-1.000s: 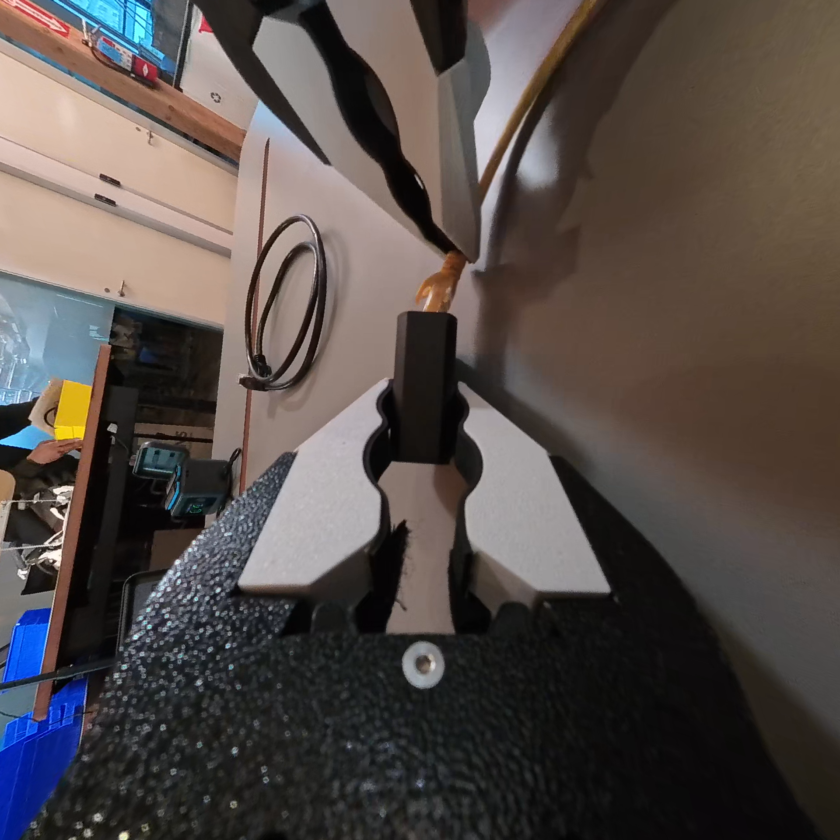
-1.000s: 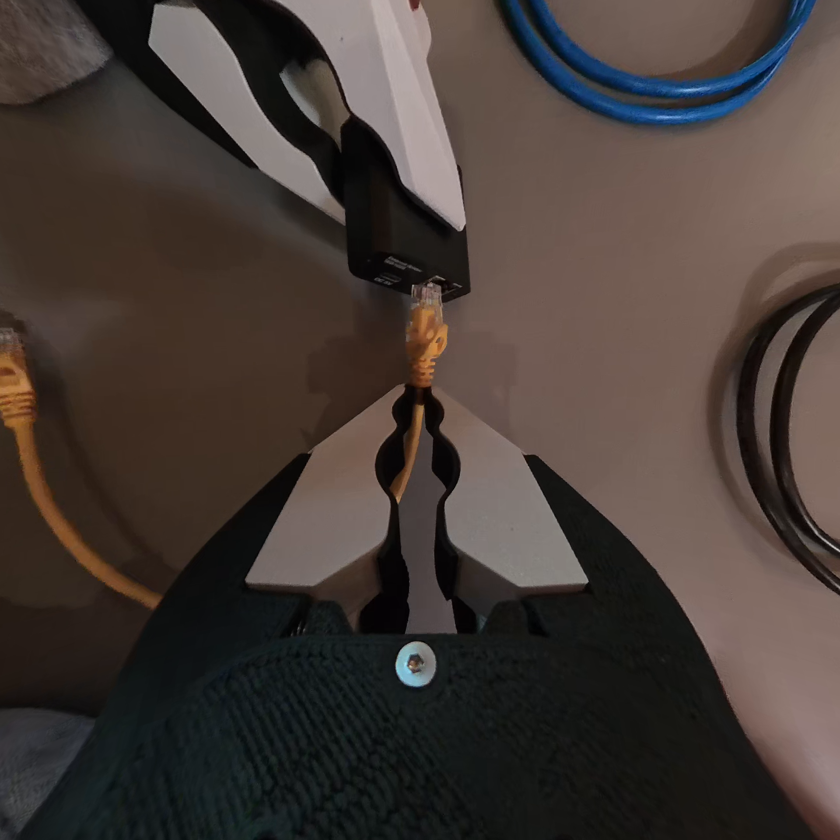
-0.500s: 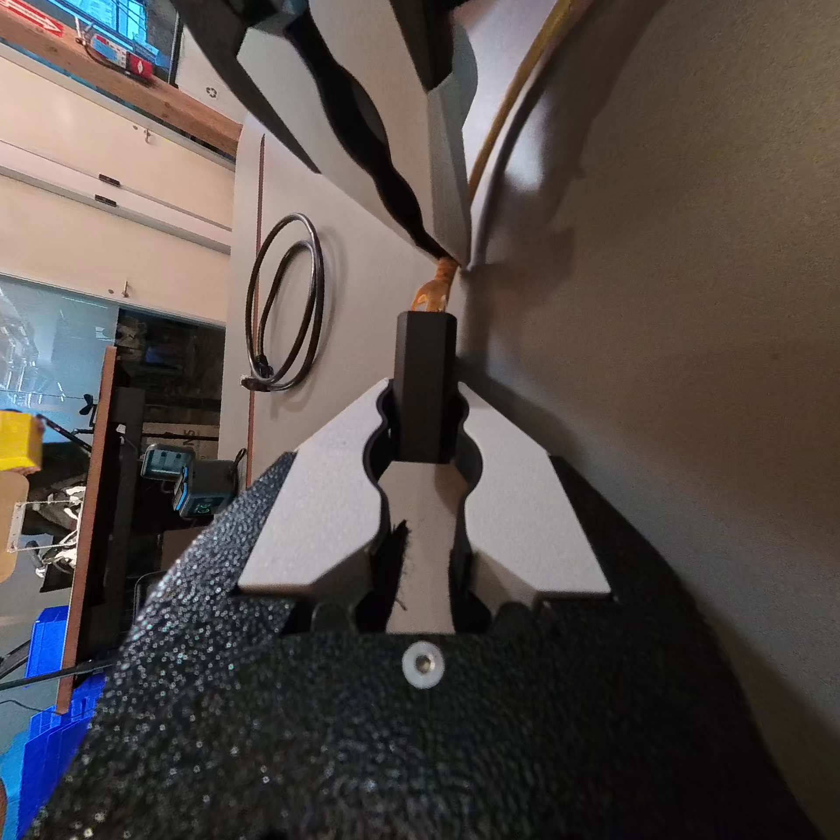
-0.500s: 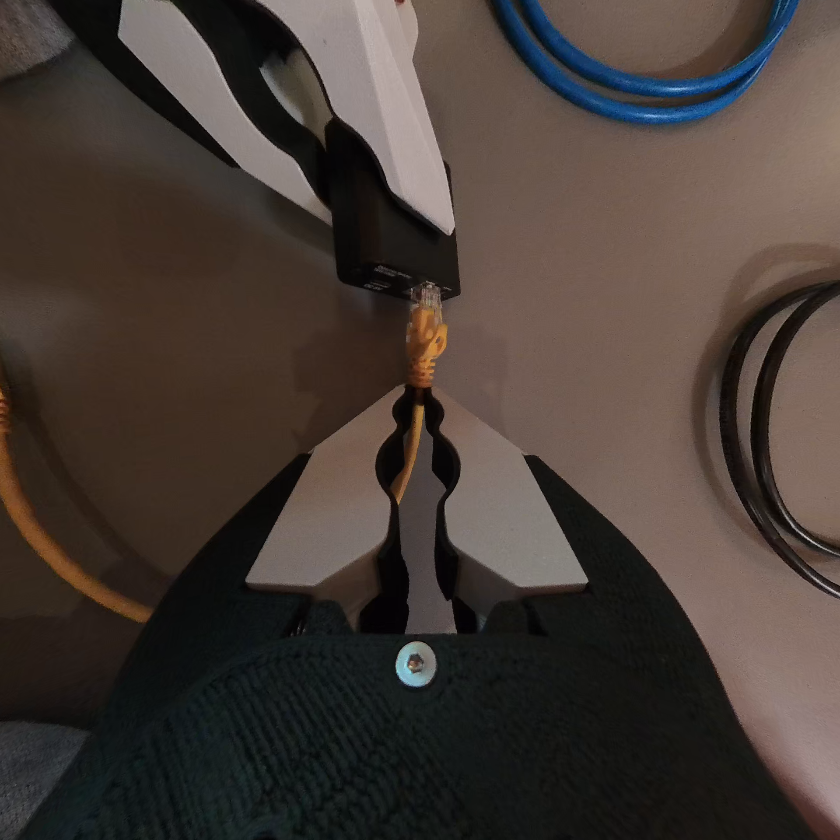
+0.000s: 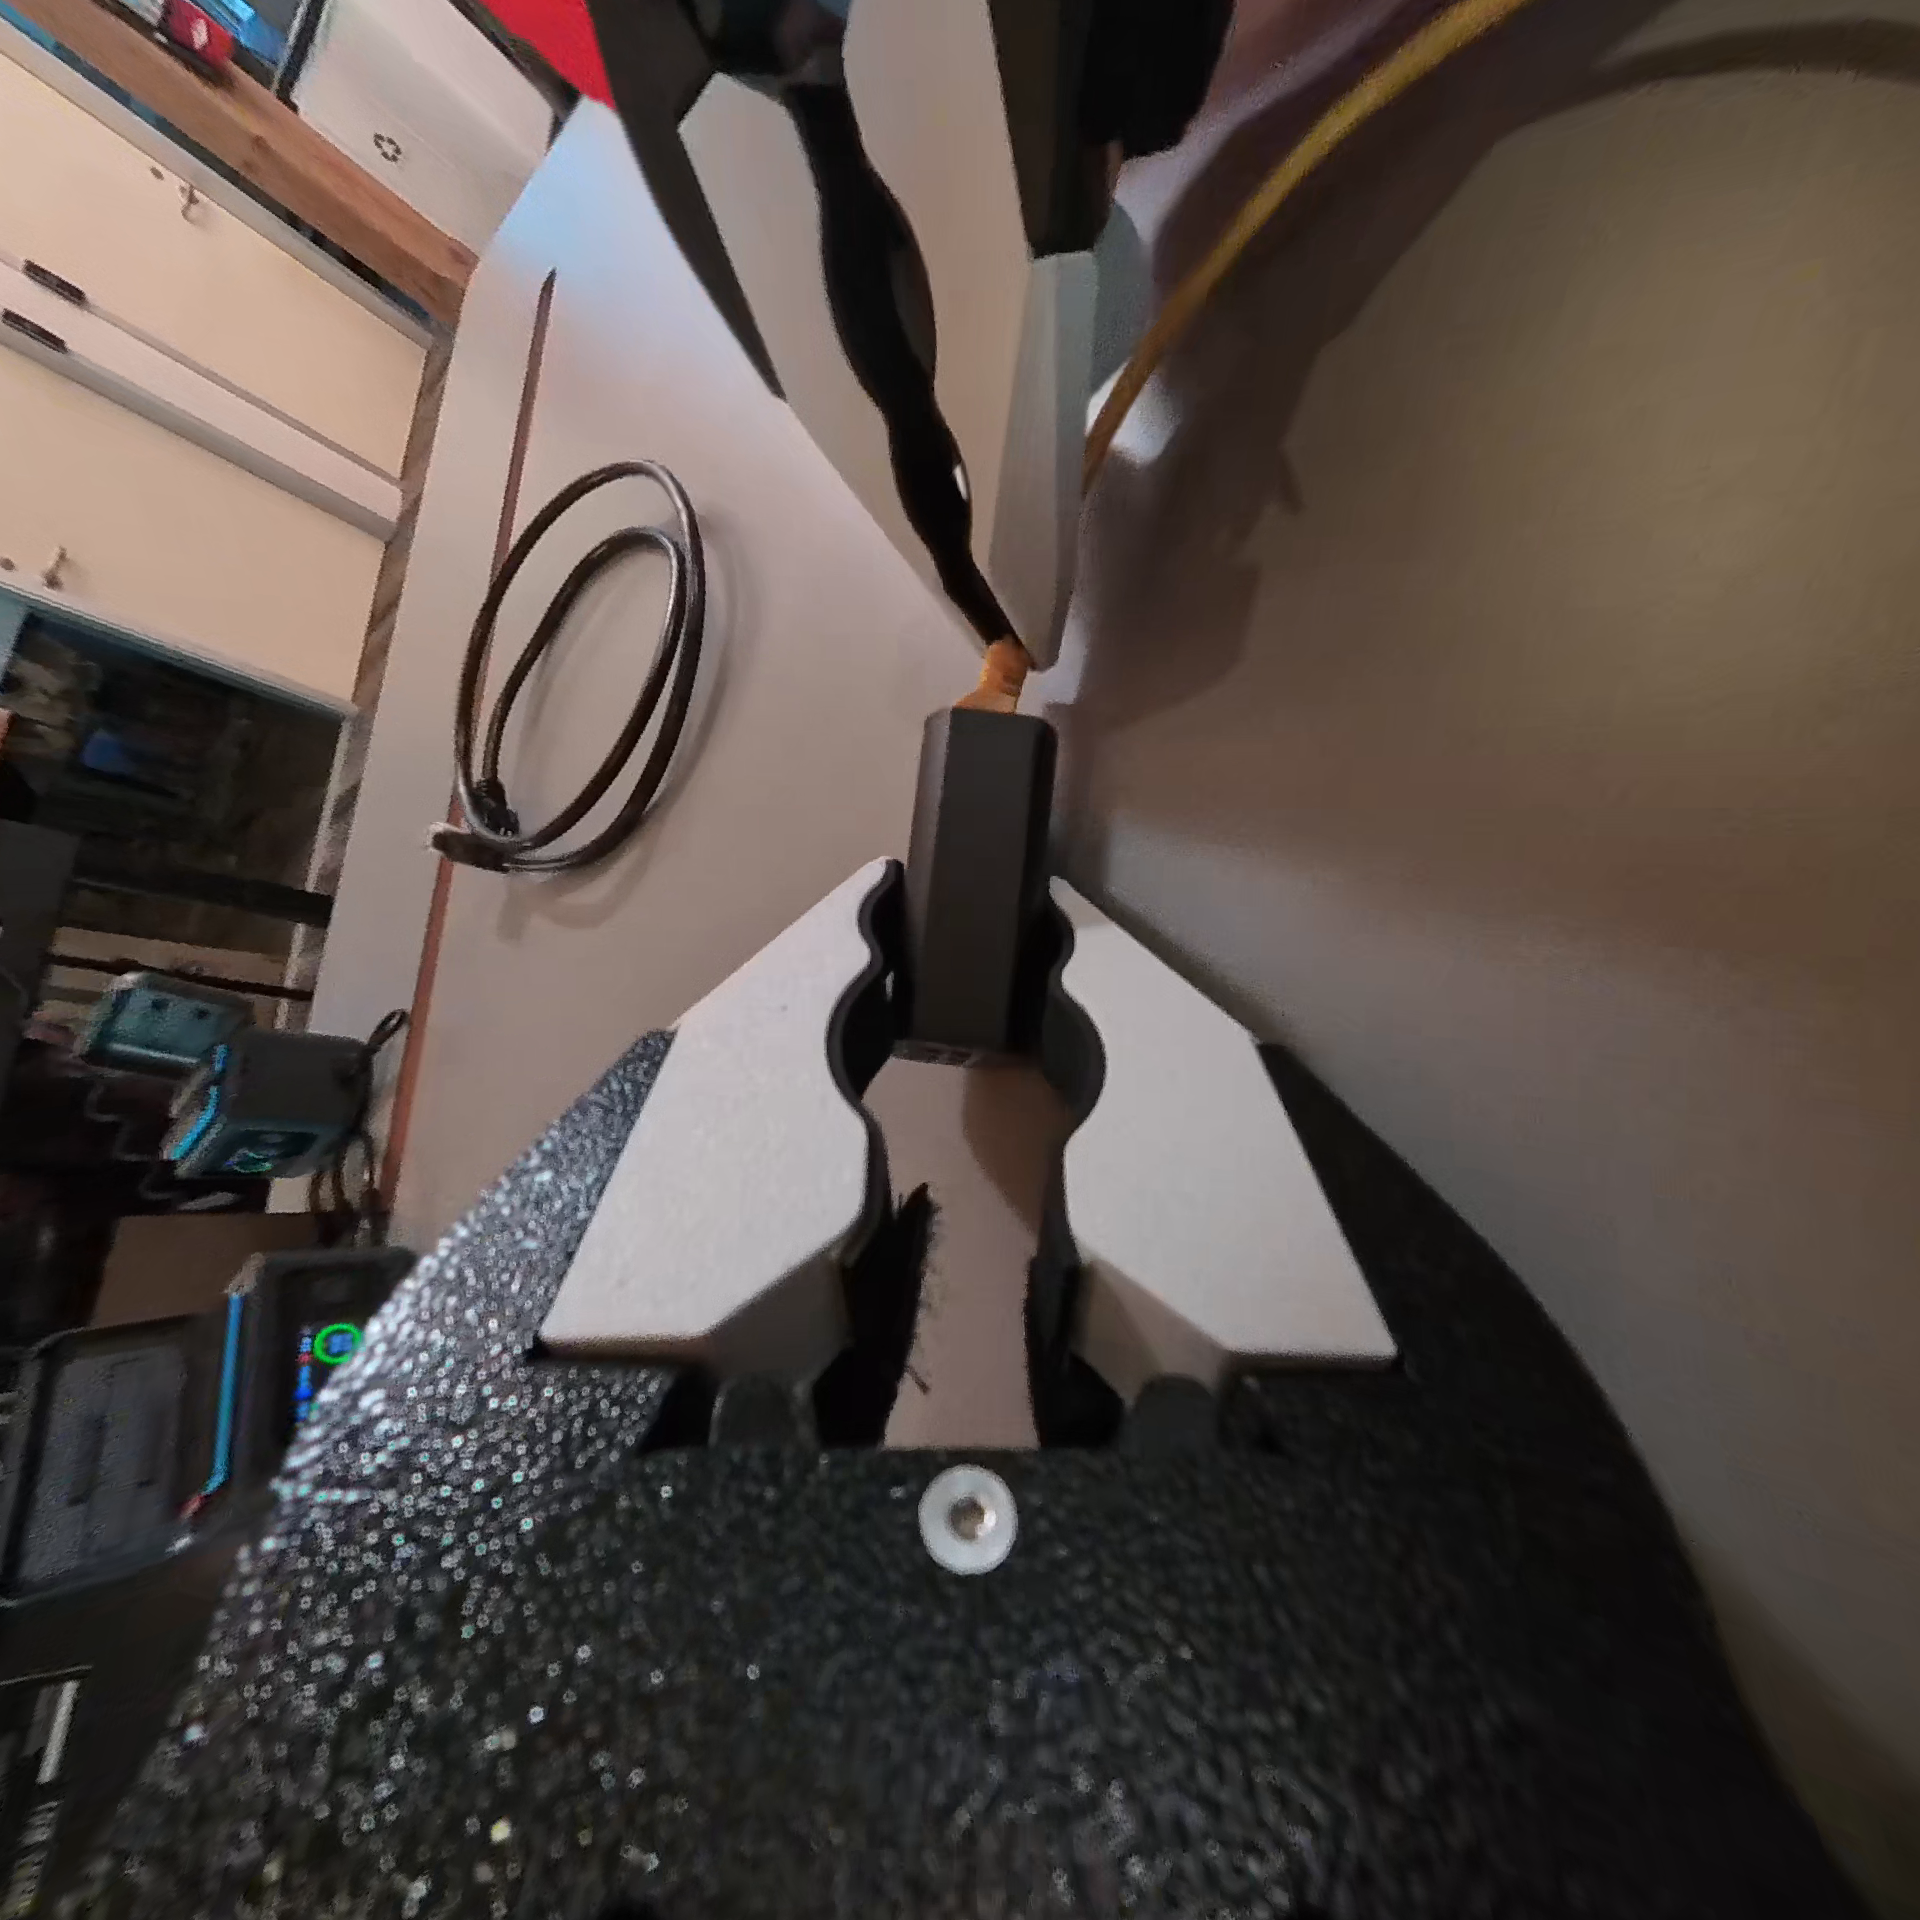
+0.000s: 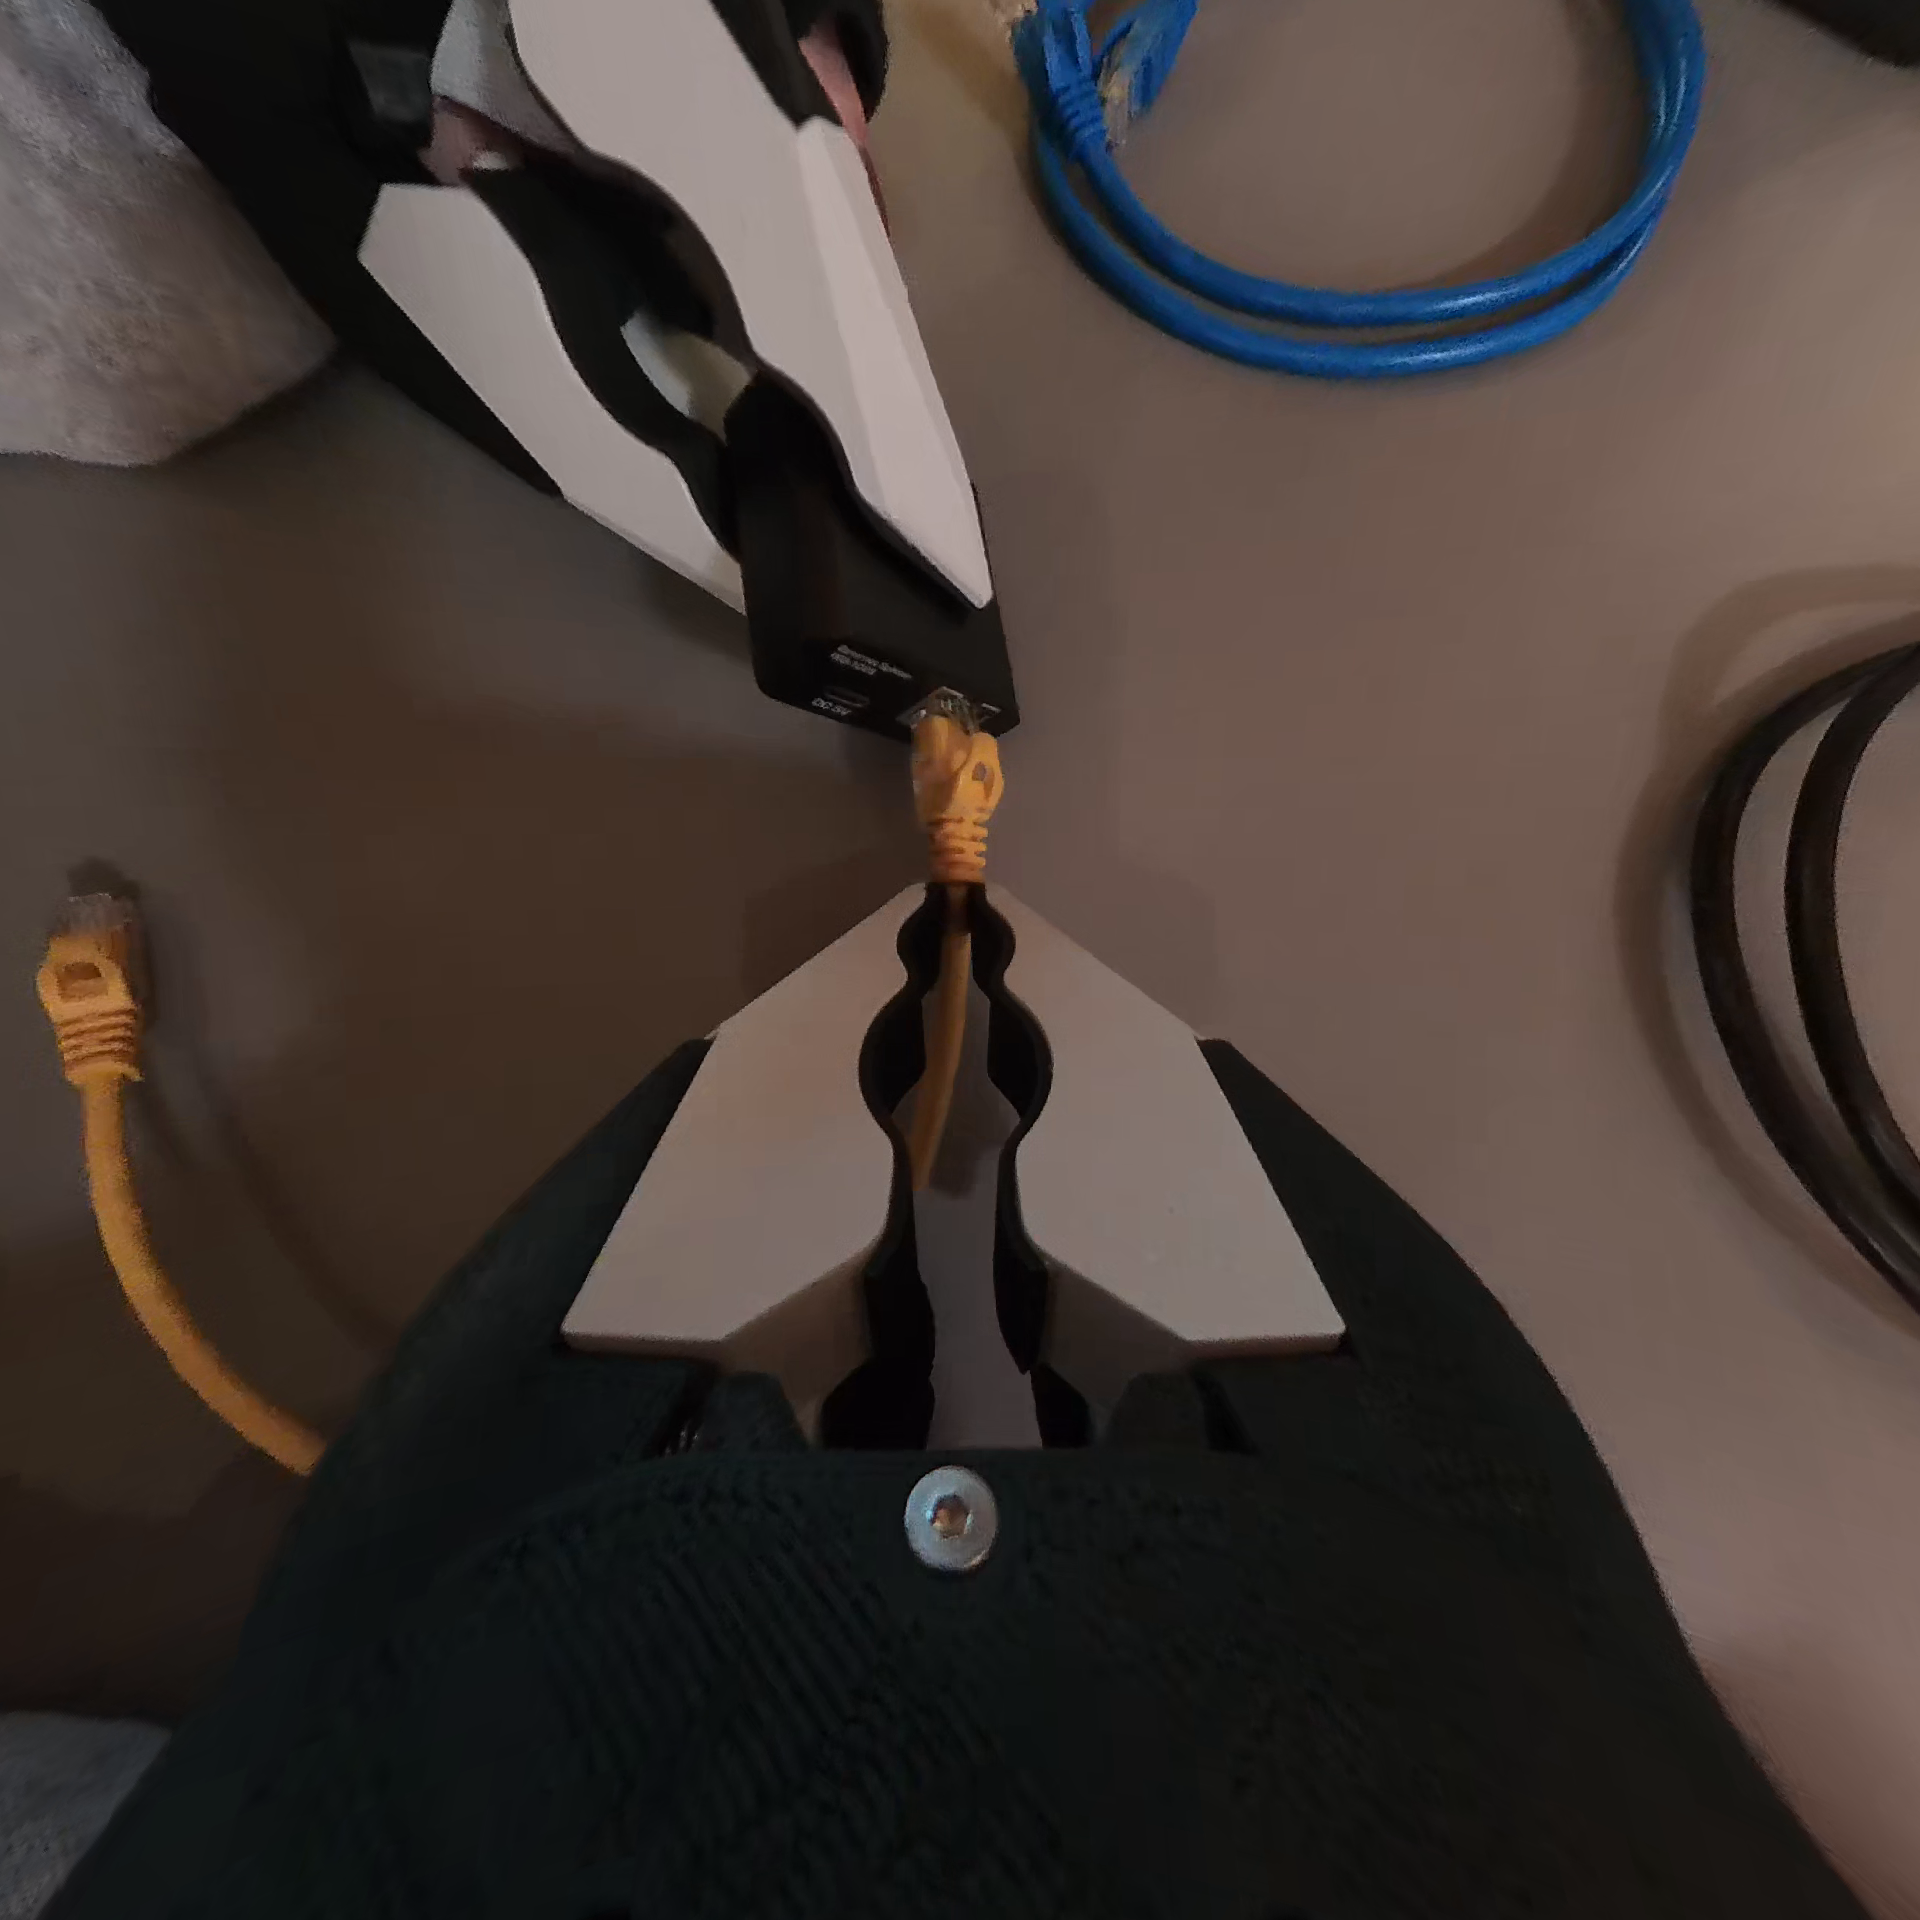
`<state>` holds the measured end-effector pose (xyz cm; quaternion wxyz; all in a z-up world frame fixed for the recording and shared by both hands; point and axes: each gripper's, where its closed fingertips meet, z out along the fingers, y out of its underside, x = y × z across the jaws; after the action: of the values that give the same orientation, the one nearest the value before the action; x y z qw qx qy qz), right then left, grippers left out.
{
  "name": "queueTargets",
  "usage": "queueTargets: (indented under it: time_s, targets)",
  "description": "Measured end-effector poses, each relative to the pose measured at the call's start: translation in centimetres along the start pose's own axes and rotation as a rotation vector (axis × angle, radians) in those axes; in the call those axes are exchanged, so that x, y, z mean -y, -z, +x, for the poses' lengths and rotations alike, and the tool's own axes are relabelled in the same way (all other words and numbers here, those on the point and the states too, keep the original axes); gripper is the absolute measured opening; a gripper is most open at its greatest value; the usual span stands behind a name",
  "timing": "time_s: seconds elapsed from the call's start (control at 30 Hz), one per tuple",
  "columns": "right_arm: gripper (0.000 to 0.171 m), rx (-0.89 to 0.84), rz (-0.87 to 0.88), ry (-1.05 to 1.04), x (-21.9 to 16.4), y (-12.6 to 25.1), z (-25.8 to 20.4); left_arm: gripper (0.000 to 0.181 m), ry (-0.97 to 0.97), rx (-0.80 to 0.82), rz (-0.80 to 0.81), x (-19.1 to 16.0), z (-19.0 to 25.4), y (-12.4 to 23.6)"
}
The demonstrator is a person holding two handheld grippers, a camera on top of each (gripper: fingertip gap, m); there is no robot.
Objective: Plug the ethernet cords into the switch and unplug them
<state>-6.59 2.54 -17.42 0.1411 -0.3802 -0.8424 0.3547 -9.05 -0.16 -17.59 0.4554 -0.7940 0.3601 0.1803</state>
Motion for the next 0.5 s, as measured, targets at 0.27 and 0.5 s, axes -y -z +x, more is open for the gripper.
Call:
queueTargets:
  time_s: [0.27, 0.5]
  targets:
    - [0.003, -0.009, 0.048, 0.007, 0.45, -0.42, 0.33, 0.026, 0.104, -0.007, -0.014, -0.53, -0.21, 0.03]
    - [0.001, -0.049, 0.086, 0.036, 0.87, -0.60, 0.80, 0.025, 0.160, -0.035, -0.002, -0.49, -0.47, -0.11]
